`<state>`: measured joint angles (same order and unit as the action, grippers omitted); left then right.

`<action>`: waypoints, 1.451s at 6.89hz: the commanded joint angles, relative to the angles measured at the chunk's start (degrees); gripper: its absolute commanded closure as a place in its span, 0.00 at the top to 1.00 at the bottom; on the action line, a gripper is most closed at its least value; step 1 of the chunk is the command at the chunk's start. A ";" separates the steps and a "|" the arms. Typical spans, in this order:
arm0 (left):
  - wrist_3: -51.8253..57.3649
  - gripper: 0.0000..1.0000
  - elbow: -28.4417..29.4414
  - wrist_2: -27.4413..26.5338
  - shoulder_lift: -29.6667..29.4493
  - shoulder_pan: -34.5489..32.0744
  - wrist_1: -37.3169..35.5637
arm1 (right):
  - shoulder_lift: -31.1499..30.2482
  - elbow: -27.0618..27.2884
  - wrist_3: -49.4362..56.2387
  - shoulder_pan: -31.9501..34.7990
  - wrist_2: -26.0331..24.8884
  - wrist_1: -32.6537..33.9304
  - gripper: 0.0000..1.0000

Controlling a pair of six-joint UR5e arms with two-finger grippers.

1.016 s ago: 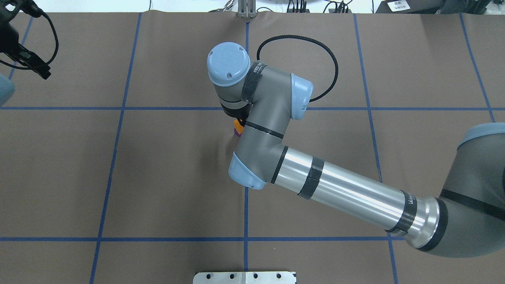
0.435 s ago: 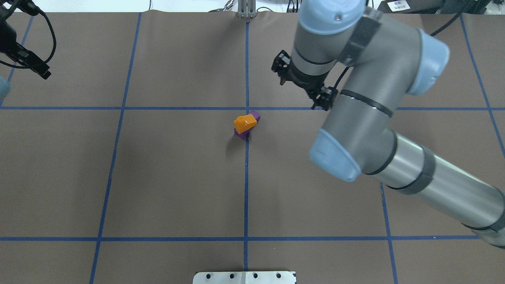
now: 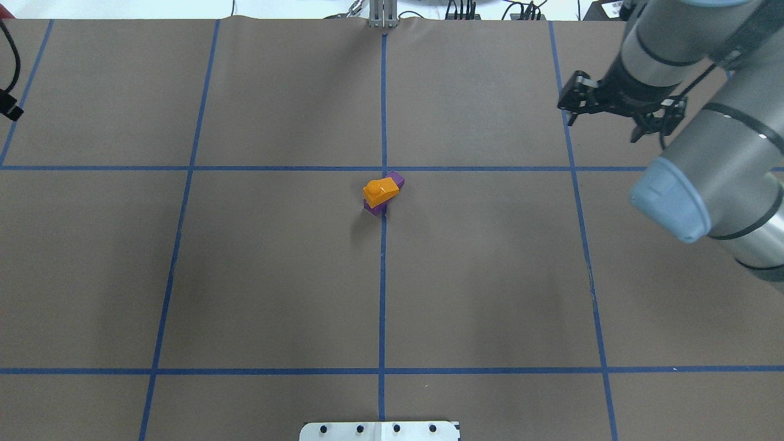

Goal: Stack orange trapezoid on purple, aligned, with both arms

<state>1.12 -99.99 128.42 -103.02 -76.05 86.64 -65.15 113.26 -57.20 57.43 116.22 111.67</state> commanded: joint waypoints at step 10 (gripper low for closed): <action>12.60 1.00 2.28 5.44 15.82 -13.68 -0.41 | -30.73 -9.75 42.43 30.10 20.62 -19.84 1.00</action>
<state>15.92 -95.27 133.79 -88.64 -89.71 87.85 -95.04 100.32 -15.02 86.58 136.02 87.85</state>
